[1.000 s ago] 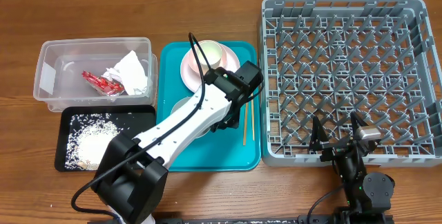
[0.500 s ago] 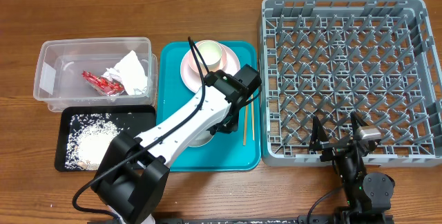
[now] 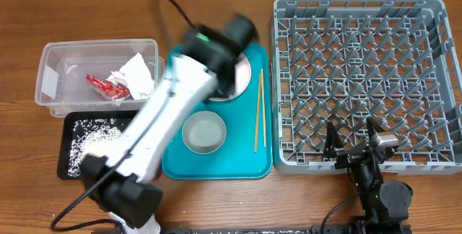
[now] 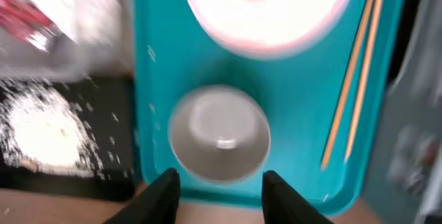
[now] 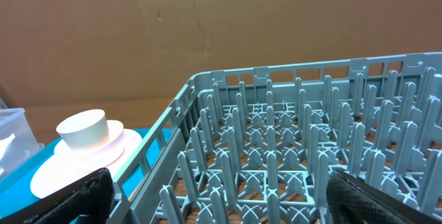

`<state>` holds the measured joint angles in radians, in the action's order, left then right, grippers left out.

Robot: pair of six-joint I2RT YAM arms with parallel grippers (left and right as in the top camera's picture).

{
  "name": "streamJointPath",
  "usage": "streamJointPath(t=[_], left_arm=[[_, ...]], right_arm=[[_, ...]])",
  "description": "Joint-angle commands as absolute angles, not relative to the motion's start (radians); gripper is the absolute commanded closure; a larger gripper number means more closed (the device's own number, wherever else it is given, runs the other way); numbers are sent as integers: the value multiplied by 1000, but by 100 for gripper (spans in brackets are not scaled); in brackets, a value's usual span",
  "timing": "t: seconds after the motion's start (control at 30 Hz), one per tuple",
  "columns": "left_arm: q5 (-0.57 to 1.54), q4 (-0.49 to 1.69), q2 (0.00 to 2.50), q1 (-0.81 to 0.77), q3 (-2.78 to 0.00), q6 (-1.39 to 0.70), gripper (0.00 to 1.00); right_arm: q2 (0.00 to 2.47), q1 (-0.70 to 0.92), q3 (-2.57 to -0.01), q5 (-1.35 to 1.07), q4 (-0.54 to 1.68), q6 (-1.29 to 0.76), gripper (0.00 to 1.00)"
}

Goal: Sort waste into correct bins and load items into the dishwasher
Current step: 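Release the grey bowl on the tray and retract the left arm, then move the right gripper over the white cup on the pink plate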

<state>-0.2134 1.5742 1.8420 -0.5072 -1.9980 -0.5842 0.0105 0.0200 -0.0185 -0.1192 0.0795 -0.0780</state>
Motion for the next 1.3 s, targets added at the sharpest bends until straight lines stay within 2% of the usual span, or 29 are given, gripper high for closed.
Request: streamJointPath(t=[0.0,0.03,0.13,0.17,0.2,0.37,0.53,1.1,1.27], left_arm=[[-202,1618,1832,-347,-2160,-554,49],[-179,1630,1832,-301,-2189,-553,41],[-110,1667,1832,-163,-2227,-554,40],[-85,1677,1832,-126,-2227,-554,26],[-57,1685,1832,-92,-2225,-554,0],[-30,1681,1833,39,-2204,-554,0],[-30,1682,1833,94,-2202,-554,0],[-29,1682,1833,98,-2202,-554,0],[-29,1682,1833,98,-2202,-554,0]], right_arm=[[3,17,-8,-114,72,-81,0],[3,17,-8,-114,72,-81,0],[3,17,-8,-114,72,-81,0],[3,17,-8,-114,72,-81,0],[3,17,-8,-114,72,-81,0],[3,17,-8,-114,72,-81,0],[3,17,-8,-114,72,-81,0],[3,17,-8,-160,72,-82,0],[3,17,-8,-181,66,-208,0]])
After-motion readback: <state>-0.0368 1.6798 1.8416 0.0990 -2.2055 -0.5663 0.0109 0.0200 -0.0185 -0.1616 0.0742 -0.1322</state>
